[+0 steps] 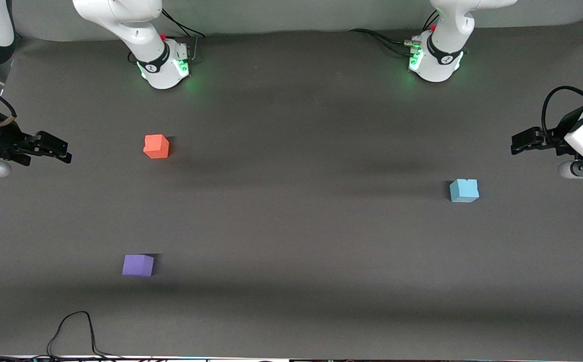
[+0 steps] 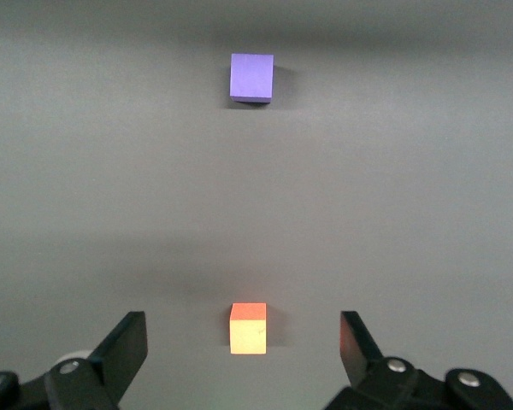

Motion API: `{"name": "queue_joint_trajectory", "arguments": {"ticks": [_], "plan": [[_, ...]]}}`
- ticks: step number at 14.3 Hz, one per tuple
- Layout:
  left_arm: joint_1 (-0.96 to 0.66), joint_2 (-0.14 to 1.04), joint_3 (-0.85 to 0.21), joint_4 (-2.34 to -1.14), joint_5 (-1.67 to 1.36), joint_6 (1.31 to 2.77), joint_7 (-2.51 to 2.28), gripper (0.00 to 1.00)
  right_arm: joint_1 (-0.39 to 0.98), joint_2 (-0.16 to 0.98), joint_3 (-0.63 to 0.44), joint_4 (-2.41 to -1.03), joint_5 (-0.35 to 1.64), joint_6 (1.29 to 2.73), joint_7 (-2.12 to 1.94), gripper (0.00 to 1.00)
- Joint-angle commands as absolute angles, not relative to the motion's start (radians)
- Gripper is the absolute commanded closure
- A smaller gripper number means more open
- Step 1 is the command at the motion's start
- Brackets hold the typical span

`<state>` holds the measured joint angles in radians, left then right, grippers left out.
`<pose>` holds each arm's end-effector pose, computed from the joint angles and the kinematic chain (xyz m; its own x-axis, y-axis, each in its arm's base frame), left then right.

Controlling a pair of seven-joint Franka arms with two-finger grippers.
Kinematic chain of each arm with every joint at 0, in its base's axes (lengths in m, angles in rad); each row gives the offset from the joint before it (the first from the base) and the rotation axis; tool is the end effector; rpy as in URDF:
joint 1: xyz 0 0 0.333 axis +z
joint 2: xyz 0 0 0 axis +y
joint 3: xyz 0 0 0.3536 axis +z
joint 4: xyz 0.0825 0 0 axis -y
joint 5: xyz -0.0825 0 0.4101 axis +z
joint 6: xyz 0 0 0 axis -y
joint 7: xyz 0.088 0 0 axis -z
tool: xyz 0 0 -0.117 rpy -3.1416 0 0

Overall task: Place blue block between orange and purple blocks
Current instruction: 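Move the left gripper out toward the light blue cube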

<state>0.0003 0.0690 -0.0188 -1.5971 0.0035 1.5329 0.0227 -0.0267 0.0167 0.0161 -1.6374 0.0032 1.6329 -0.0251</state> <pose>0.5944 -0.0102 0.5955 0.9903 -0.0410 -0.1328 -0.0413 -0.9991 0.0008 0.5894 -0.0060 0.6144 0.9997 0.0143 -0.0211 0.0142 -0.9999 -0.0040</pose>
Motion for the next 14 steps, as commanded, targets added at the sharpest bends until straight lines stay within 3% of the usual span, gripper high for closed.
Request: {"name": "queue_joint_trajectory", "arguments": {"ticks": [1, 7, 14], "plan": [[-0.008, 0.081, -0.015, -1.562, -0.006, 1.505, 0.009, 0.0, -0.018, 0.006, 0.006, -1.651, 0.017, 1.631, -0.008, 0.0], [0.005, 0.065, -0.011, -1.613, -0.003, 1.512, 0.035, 0.0, -0.02, 0.006, 0.006, -1.651, 0.017, 1.631, -0.008, 0.0], [0.006, -0.08, -0.008, -1.92, 0.014, 1.715, 0.118, 0.0, -0.018, 0.006, 0.002, -1.658, 0.021, 1.631, -0.008, 0.0]]}}
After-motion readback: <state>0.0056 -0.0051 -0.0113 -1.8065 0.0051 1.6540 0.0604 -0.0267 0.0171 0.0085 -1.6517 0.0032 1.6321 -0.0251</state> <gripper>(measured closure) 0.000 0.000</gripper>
